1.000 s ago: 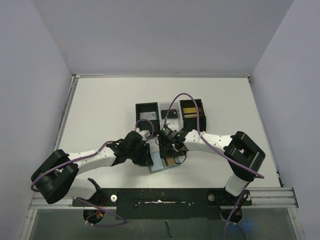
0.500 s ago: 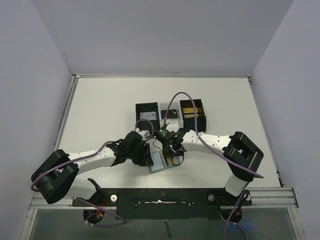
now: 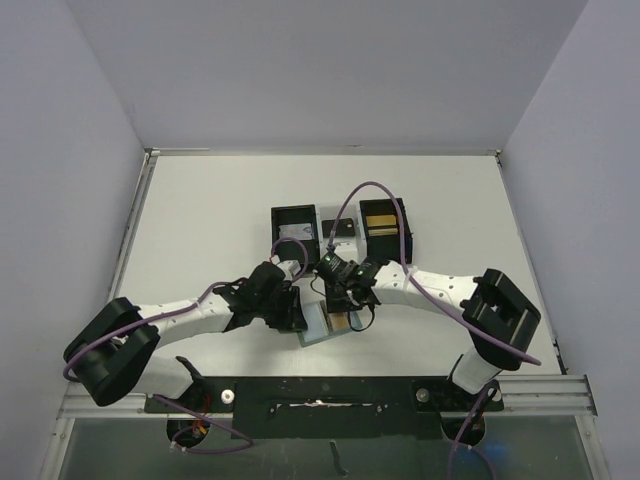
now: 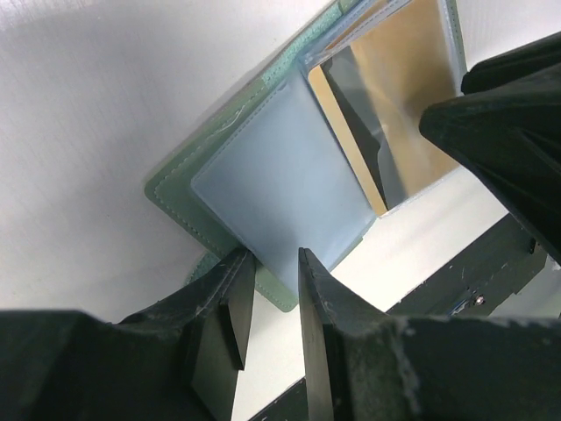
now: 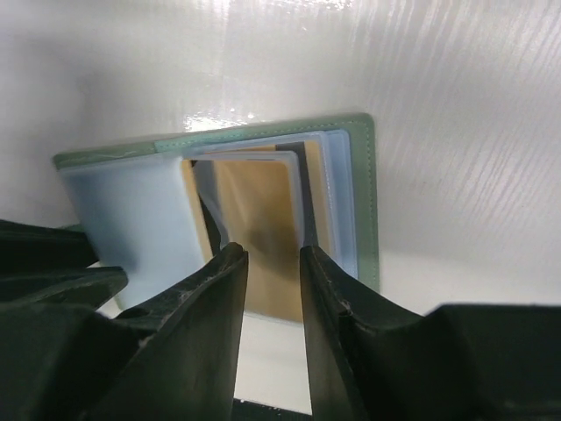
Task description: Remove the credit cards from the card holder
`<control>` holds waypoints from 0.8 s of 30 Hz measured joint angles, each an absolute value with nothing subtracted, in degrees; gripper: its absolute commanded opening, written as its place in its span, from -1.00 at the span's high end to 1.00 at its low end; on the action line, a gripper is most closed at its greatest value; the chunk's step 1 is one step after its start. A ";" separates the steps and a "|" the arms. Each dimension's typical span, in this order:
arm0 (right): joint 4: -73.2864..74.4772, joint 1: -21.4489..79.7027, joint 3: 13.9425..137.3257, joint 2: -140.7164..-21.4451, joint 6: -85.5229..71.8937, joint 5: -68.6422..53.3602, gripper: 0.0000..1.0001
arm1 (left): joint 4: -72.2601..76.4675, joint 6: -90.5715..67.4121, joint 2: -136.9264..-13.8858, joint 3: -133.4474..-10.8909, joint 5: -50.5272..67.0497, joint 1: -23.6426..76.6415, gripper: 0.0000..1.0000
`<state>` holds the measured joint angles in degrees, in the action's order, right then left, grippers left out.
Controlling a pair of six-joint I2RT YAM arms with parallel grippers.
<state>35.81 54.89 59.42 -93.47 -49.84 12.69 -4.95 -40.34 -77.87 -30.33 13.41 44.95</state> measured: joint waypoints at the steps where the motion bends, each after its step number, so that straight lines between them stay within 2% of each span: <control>1: 35.40 54.87 59.16 -92.84 -49.84 12.25 0.37 | -4.91 -40.32 -77.91 -30.33 13.41 44.95 0.47; 7: 32.82 54.83 59.00 -91.31 -49.69 9.82 0.32 | -4.89 -40.32 -78.22 -30.59 13.58 44.91 0.46; 14: 31.46 54.46 57.80 -91.31 -49.71 8.54 0.22 | -5.76 -41.06 -77.69 -31.11 12.60 45.12 0.17; 18: 29.04 52.45 54.06 -90.02 -49.93 6.90 0.25 | -8.47 -41.80 -73.87 -31.24 8.84 45.08 0.08; 24: 22.81 46.02 46.48 -85.14 -49.93 1.28 0.34 | -7.07 -44.69 -68.73 -32.99 7.86 44.95 0.07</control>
<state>22.81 46.02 46.48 -85.14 -49.93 1.28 -7.07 -44.69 -68.73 -32.99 7.86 44.95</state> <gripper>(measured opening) 0.340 0.459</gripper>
